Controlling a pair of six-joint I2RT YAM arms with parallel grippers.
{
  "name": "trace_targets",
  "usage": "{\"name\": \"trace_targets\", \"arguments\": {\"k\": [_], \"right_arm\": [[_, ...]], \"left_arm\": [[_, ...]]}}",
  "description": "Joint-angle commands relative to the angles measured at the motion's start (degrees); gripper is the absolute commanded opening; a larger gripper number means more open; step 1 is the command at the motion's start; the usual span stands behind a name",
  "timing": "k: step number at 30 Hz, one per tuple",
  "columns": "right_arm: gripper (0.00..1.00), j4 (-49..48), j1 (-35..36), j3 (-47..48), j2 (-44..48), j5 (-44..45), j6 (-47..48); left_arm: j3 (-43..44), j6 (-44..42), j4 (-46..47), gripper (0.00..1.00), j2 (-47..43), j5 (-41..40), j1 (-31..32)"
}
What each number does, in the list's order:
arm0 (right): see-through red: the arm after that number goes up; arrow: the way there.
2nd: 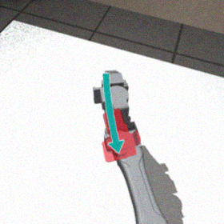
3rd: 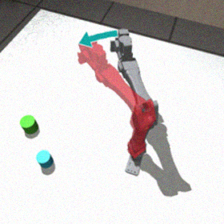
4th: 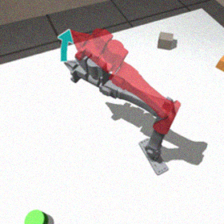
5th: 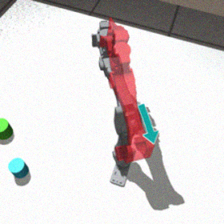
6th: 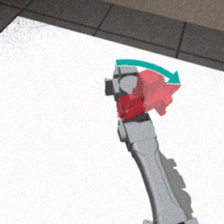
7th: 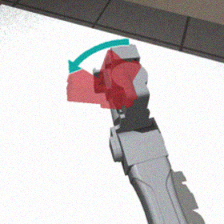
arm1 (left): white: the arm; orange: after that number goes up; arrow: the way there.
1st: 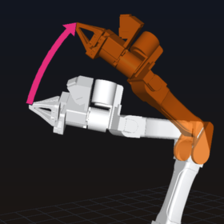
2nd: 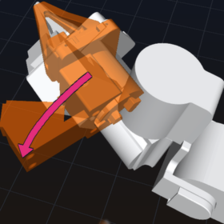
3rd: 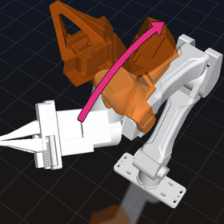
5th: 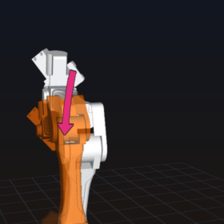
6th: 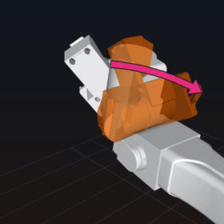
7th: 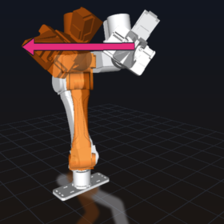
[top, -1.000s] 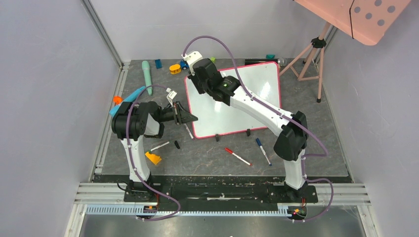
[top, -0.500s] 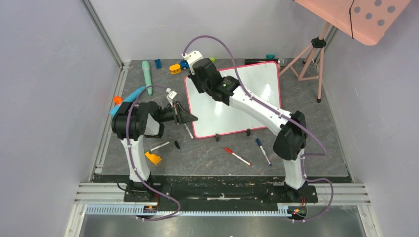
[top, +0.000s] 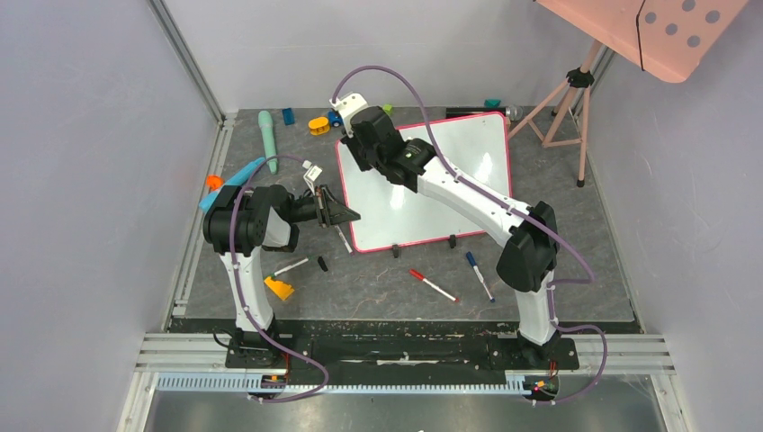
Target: Write a sentence on the whiteboard
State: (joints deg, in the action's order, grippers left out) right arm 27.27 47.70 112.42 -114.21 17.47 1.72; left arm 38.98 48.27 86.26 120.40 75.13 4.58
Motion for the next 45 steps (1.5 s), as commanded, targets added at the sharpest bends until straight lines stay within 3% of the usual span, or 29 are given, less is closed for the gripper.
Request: {"name": "trace_targets", "arguments": {"k": [1, 18, 32, 45], "right_arm": [[0.00, -0.8, -0.4, 0.4, -0.9, -2.0, 0.2], [0.00, 1.6, -0.4, -2.1, 0.5, -2.9, 0.4], [0.00, 2.1, -0.5, -3.3, 2.3, 4.1, -0.9], [0.00, 3.0, -0.8, -7.9, 5.2, 2.4, -1.3]], "left_arm": [[-1.2, -3.5, 3.0, 0.02, 0.2, 2.4, 0.5], [-1.3, -3.5, 3.0, 0.02, 0.1, 2.3, 0.5], [-1.3, -3.6, 3.0, 0.02, 0.1, 2.3, 0.5], [-1.4, -3.7, 3.0, 0.02, 0.1, 2.4, 0.5]]}}
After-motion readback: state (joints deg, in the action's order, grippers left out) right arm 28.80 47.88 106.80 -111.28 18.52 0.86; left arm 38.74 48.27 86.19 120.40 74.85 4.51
